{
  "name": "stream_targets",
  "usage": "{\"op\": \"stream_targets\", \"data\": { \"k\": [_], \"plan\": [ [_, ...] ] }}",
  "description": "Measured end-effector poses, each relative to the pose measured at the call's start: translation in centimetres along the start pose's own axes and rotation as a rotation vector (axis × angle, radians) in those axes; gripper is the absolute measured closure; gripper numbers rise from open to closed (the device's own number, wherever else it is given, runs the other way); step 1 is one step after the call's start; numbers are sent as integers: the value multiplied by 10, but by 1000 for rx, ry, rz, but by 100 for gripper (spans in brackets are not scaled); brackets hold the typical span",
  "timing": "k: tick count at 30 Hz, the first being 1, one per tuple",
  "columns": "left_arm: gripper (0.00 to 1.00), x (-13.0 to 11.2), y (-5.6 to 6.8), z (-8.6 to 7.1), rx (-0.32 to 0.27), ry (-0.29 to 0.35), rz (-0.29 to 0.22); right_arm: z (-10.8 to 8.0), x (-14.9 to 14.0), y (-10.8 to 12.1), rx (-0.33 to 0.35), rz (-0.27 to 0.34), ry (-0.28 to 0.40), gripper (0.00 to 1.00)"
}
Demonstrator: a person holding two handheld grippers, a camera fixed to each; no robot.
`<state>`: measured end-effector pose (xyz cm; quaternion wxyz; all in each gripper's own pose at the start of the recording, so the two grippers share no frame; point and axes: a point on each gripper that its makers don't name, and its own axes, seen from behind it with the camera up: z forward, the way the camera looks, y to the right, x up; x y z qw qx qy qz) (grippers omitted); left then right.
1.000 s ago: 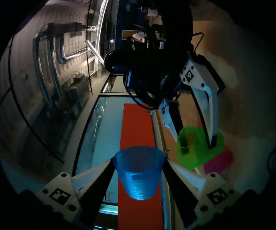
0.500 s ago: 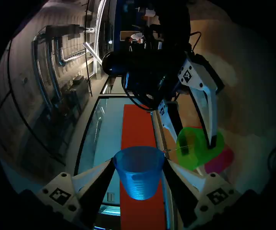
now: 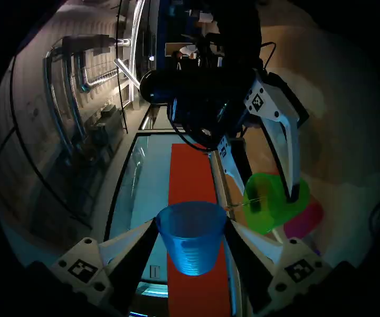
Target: Pour water
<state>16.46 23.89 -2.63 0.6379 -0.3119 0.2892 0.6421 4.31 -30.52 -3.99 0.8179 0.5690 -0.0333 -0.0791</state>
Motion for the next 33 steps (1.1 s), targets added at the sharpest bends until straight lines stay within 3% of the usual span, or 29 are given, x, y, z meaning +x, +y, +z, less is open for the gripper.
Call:
{"op": "stream_targets", "data": {
  "k": [23, 33],
  "plan": [
    [13, -2, -1, 0, 1, -2, 2, 0, 0, 1, -5, 1, 4, 10],
    [13, -5, -4, -2, 10, -9, -29, -1, 0, 1, -6, -1, 5, 10]
  ]
}}
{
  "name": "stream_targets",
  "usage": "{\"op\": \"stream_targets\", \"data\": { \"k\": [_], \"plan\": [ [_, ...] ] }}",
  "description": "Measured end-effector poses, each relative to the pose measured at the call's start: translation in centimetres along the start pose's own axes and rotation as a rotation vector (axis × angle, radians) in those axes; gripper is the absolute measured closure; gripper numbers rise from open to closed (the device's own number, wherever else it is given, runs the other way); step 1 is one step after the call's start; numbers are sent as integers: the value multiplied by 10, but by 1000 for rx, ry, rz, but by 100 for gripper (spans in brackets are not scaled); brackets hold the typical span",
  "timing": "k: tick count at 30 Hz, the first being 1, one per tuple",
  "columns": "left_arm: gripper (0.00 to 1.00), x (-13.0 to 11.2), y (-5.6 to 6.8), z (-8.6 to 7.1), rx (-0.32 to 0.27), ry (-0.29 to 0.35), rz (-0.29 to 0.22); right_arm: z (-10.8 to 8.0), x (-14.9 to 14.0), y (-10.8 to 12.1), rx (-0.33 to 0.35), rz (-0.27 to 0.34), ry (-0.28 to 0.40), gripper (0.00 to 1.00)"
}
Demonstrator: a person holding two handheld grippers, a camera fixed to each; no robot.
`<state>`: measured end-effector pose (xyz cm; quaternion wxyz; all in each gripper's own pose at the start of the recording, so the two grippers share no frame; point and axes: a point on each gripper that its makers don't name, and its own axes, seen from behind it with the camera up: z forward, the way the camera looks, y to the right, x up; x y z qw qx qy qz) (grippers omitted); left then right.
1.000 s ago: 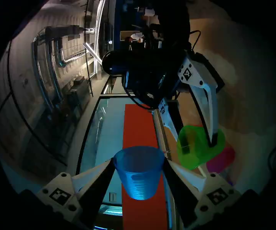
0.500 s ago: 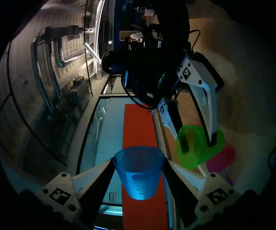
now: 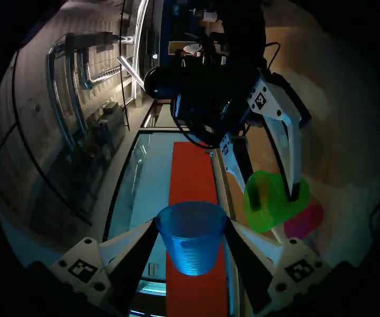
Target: Pour water
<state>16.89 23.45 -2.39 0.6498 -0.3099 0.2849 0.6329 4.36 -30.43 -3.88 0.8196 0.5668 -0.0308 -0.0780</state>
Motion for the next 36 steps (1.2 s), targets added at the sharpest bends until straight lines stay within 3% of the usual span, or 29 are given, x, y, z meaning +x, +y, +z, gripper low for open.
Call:
{"op": "stream_targets", "data": {
  "k": [36],
  "plan": [
    [13, -24, -6, -4, 55, -67, -334, -3, 2, 3, -24, -7, 1, 10]
  ]
}}
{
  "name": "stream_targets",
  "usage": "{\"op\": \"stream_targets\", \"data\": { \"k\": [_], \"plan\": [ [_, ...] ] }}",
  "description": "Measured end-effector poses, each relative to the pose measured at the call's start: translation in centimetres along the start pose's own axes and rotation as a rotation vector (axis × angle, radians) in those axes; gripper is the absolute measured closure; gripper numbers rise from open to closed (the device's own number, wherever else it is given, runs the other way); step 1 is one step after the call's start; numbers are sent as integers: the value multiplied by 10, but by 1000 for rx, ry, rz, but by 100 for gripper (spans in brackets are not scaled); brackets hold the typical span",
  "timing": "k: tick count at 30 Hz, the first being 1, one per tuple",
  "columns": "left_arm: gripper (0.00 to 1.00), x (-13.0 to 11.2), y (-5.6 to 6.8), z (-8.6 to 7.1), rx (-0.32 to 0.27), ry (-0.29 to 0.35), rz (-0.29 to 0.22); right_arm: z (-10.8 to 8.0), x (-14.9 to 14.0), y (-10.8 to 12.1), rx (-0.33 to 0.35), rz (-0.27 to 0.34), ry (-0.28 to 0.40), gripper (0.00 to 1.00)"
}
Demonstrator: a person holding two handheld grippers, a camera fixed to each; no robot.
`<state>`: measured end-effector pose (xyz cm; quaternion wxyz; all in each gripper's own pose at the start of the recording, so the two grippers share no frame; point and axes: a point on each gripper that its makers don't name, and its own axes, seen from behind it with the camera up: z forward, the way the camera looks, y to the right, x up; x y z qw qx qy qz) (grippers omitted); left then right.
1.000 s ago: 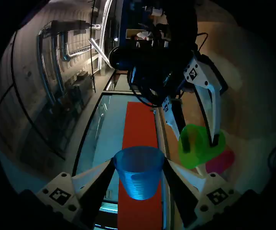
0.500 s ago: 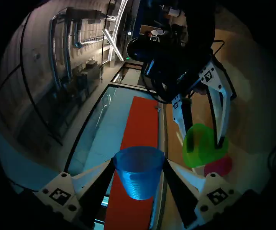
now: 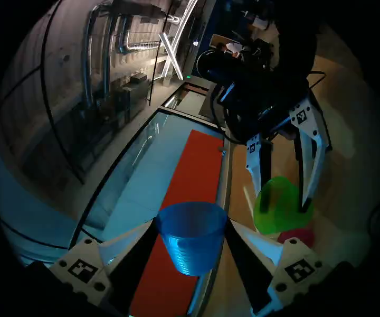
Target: Pour water
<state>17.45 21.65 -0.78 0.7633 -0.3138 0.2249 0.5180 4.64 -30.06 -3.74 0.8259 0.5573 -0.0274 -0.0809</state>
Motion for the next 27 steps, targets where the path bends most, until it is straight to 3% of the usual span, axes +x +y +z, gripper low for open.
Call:
{"op": "stream_targets", "data": {
  "k": [5, 14, 27],
  "plan": [
    [13, -3, 0, 0, -3, -13, -80, -1, 3, 1, -6, -1, 5, 10],
    [13, -8, -3, -4, 2, -34, -181, -2, 4, 1, -12, -3, 5, 10],
    [13, -16, -5, -15, 12, -72, -416, -3, 7, -1, -12, -11, 1, 10]
  ]
}}
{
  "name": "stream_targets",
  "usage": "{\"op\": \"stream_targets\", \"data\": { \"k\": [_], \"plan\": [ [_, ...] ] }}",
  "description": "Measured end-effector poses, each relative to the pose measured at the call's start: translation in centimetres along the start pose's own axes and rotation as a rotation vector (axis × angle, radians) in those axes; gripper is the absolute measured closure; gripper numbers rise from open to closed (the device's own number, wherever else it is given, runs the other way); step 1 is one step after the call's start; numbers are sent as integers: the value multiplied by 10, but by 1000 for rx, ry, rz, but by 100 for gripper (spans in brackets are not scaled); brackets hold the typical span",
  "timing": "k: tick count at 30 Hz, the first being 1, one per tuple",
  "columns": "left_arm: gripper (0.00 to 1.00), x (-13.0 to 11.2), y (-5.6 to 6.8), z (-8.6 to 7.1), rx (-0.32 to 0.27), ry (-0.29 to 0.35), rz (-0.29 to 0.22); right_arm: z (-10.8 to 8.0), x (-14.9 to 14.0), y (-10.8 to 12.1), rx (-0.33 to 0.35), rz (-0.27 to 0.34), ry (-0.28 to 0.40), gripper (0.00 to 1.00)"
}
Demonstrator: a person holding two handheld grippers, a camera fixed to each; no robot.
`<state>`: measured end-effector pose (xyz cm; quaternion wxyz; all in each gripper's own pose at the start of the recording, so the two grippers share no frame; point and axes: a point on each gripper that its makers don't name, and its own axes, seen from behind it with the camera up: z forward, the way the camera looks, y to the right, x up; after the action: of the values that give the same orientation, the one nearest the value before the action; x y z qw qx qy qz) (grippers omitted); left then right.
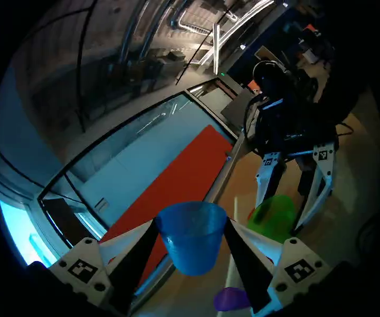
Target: Pour water
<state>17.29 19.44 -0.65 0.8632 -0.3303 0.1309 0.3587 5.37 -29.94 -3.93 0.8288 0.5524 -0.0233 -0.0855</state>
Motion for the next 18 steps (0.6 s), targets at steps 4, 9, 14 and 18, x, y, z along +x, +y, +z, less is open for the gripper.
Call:
{"op": "stream_targets", "data": {
  "k": [4, 9, 14, 18],
  "plan": [
    [13, -7, 1, 0, -10, -15, -95, 0, 1, 0, 0, -1, -1, 10],
    [13, -13, 0, 1, -22, -32, -227, 0, 2, -1, -2, -4, -2, 10],
    [13, -18, -8, -1, -12, -40, -335, -1, 4, -1, -4, -2, -1, 10],
    [13, -21, -10, -5, -13, -47, -406, -1, 4, -1, -7, -2, 0, 10]
  ]
}}
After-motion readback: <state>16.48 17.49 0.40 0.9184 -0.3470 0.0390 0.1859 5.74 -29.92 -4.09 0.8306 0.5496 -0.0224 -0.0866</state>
